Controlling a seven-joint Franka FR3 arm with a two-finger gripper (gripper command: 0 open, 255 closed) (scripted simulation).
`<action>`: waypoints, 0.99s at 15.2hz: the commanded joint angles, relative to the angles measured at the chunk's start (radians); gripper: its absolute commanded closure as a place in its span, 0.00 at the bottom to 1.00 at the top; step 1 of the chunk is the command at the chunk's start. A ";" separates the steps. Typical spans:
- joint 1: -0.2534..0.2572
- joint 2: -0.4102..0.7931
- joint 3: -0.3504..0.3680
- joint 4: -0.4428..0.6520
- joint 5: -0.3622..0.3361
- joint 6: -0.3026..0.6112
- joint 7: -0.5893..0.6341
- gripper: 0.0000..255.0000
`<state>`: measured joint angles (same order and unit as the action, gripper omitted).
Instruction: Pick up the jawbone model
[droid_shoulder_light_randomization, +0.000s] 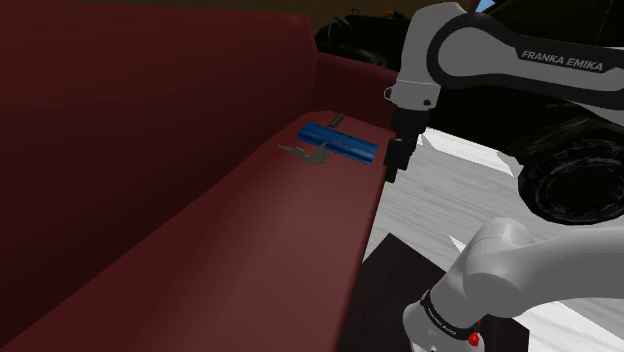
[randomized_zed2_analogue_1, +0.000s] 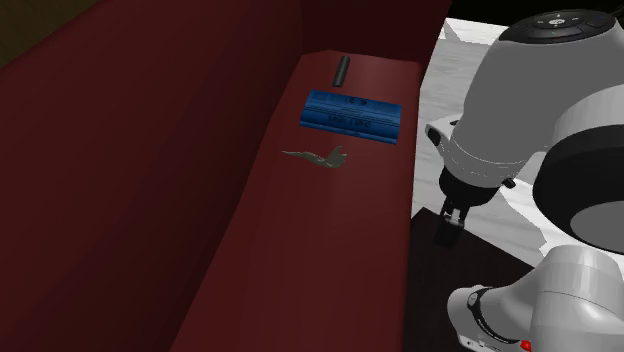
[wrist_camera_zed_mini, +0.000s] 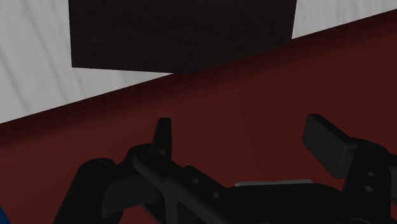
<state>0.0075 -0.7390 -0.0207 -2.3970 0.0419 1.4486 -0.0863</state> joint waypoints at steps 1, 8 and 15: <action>0.000 0.000 0.000 0.000 0.000 0.000 0.000 0.00; -0.005 0.240 -0.050 0.080 -0.021 0.184 -0.078 0.00; -0.007 0.495 -0.090 0.225 -0.011 0.316 -0.156 0.00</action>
<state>-0.0003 -0.2852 -0.1060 -2.1997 0.0269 1.7484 -0.2316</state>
